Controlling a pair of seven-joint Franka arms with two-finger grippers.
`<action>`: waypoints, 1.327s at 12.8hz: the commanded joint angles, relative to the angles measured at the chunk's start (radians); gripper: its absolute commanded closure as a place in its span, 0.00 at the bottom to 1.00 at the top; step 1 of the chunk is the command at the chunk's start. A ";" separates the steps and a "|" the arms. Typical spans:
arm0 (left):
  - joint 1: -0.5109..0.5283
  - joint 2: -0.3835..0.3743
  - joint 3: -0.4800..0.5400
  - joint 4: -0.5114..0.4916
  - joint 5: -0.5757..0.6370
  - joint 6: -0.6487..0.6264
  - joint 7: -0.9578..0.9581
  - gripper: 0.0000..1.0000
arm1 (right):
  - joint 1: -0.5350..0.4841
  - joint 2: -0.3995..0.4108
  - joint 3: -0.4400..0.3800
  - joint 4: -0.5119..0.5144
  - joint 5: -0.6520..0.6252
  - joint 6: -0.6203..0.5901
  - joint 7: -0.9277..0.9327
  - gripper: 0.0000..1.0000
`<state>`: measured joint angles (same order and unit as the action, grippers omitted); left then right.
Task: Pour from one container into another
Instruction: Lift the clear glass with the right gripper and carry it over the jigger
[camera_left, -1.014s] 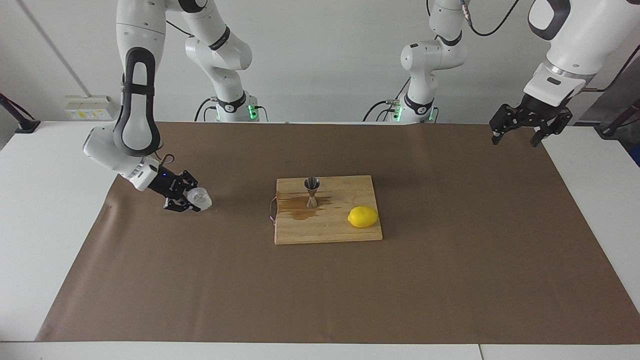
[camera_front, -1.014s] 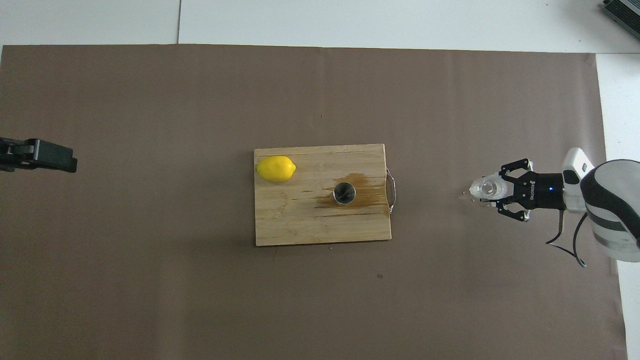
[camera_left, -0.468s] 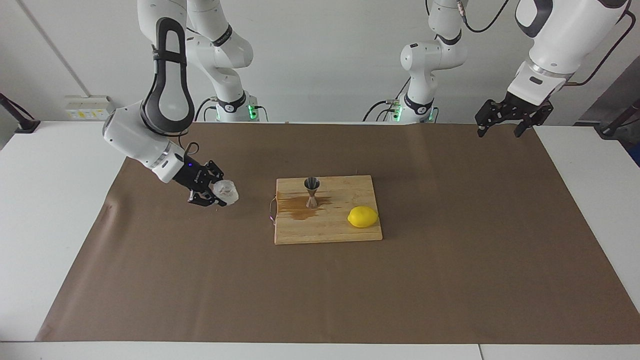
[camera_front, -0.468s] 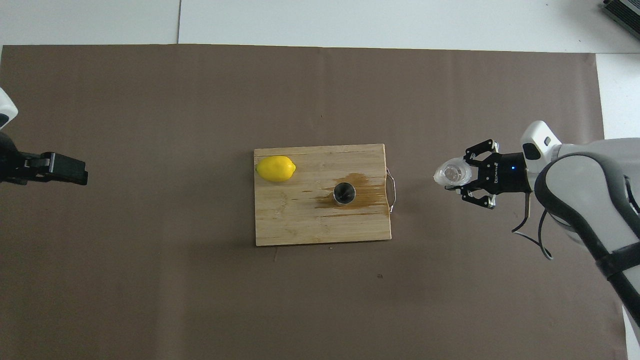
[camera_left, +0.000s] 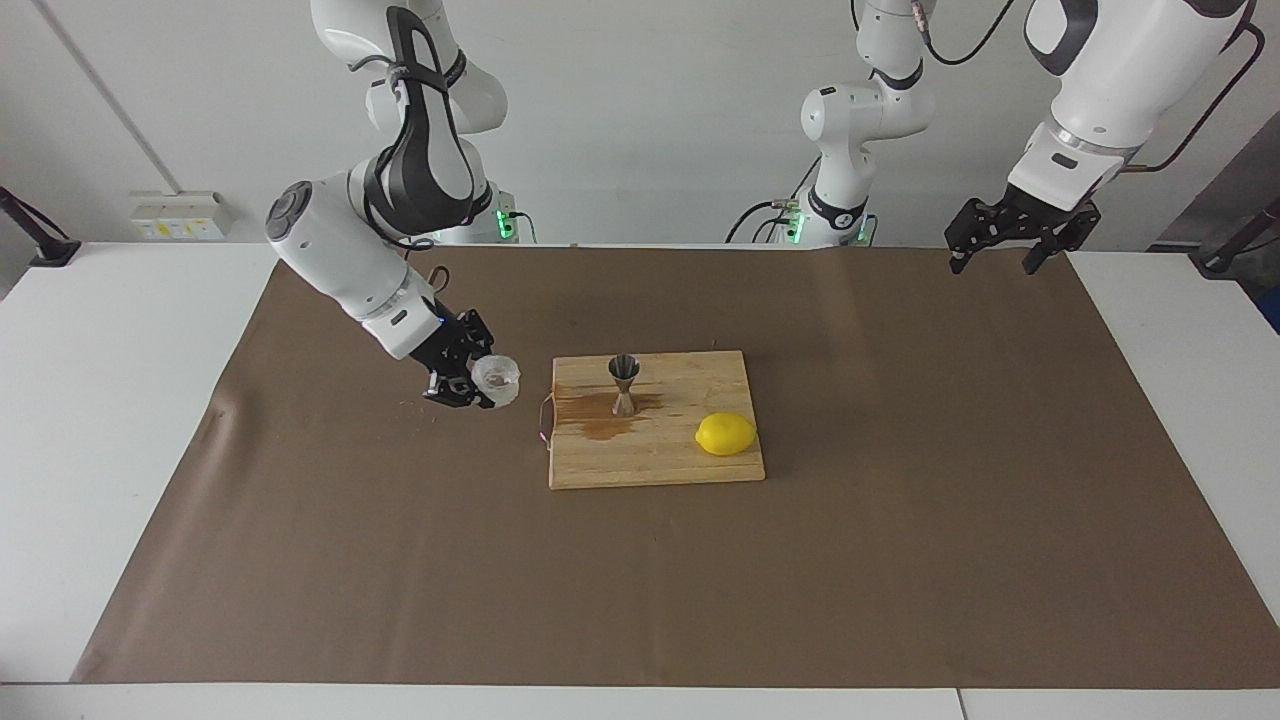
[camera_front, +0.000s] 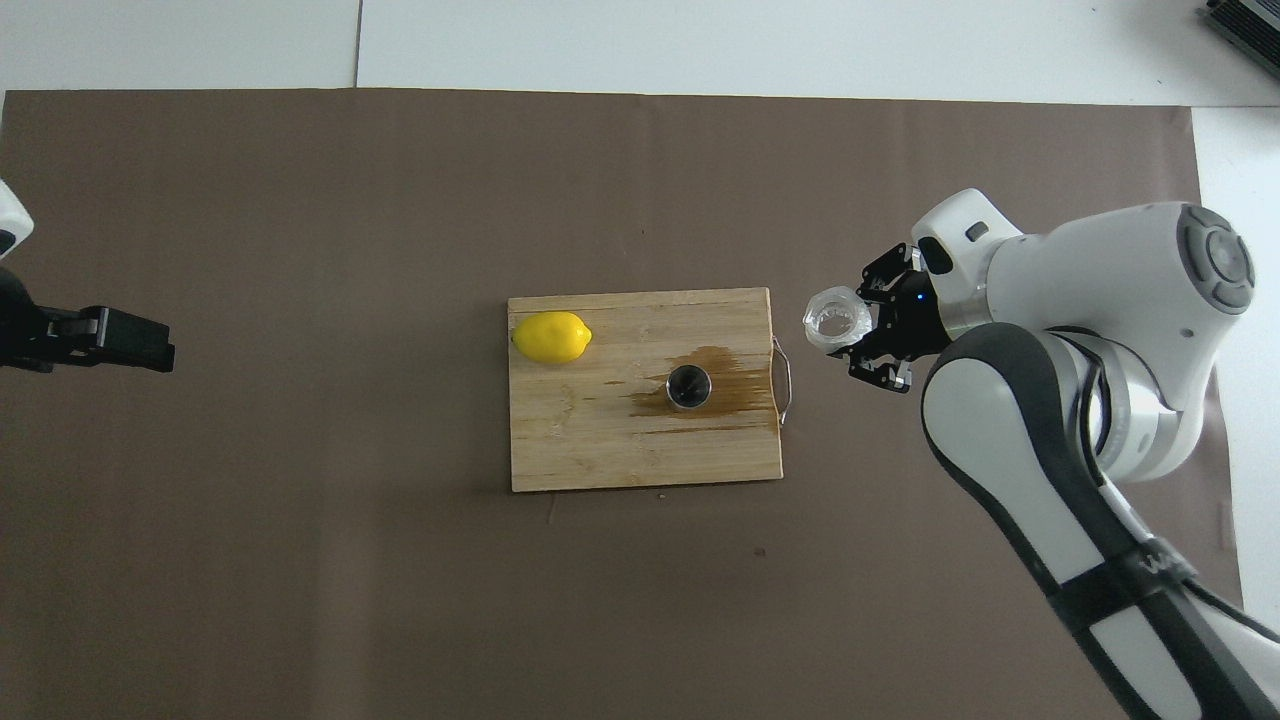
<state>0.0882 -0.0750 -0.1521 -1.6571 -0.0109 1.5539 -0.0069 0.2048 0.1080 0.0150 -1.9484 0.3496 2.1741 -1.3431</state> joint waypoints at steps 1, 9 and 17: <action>-0.001 -0.032 0.003 -0.038 -0.001 0.017 -0.012 0.00 | 0.073 0.027 -0.001 0.063 -0.194 -0.005 0.187 1.00; -0.001 -0.032 0.003 -0.038 -0.001 0.017 -0.012 0.00 | 0.232 0.064 -0.001 0.128 -0.524 -0.050 0.392 1.00; -0.001 -0.032 0.005 -0.038 -0.001 0.017 -0.012 0.00 | 0.340 0.071 -0.001 0.117 -0.765 -0.054 0.486 1.00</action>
<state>0.0879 -0.0751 -0.1515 -1.6572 -0.0109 1.5539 -0.0074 0.5323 0.1727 0.0164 -1.8473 -0.3632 2.1435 -0.8738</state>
